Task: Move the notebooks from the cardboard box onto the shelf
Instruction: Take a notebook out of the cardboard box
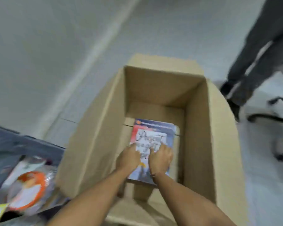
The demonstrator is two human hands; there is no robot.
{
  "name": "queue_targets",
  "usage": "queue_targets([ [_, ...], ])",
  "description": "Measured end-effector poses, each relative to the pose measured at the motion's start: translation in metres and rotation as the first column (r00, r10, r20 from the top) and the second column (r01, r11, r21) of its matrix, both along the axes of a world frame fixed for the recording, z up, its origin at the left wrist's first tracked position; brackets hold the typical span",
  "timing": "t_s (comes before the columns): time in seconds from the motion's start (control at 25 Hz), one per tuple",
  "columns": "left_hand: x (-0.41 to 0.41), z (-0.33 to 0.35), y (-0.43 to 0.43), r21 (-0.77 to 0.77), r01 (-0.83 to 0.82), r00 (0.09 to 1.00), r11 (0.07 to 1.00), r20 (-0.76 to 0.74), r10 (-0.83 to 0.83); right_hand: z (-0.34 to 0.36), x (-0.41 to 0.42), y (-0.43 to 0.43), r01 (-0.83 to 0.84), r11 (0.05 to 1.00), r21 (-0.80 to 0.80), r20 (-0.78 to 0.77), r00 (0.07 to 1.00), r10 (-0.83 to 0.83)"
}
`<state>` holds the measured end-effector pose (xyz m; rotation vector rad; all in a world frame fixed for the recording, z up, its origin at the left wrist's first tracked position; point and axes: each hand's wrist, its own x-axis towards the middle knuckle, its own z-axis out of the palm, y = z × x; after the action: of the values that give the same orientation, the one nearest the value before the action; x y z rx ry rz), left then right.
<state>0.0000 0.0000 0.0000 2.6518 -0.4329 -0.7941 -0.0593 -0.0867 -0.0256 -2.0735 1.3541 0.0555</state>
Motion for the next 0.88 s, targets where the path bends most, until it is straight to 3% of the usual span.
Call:
queue_targets([
  [0.08,0.002,-0.051,0.001,0.179,-0.048,0.987,0.983,-0.143,0.075,-0.039,-0.018,-0.004,0.074,0.992,0.101,-0.166,0.985,-0.057],
  [0.2,-0.003,-0.105,0.009,0.372,-0.247,0.937,0.895,-0.142,0.318,-0.082,-0.037,-0.009,0.286,0.931,0.228,-0.282,0.934,-0.218],
  [0.36,-0.007,-0.114,-0.006,0.438,-0.319,0.917,0.840,-0.082,0.391,-0.095,-0.037,-0.019,0.332,0.897,0.291,-0.272,0.928,-0.255],
  [0.52,0.001,-0.110,-0.007,0.481,-0.395,0.839,0.783,-0.157,0.520,-0.088,-0.035,-0.014,0.407,0.892,0.199,-0.252,0.901,-0.354],
  [0.64,0.002,-0.091,-0.003,0.415,-0.355,0.827,0.837,-0.279,0.489,-0.075,-0.037,-0.016,0.429,0.894,0.129,-0.183,0.896,-0.404],
  [0.76,0.000,-0.044,-0.001,0.311,-0.294,0.907,0.904,-0.207,0.366,-0.038,-0.038,-0.023,0.425,0.901,0.090,-0.037,0.905,-0.423],
  [0.88,-0.002,0.029,0.004,0.035,-0.317,0.943,0.948,-0.099,0.319,0.019,-0.036,-0.026,0.427,0.902,0.060,0.266,0.864,-0.427],
])
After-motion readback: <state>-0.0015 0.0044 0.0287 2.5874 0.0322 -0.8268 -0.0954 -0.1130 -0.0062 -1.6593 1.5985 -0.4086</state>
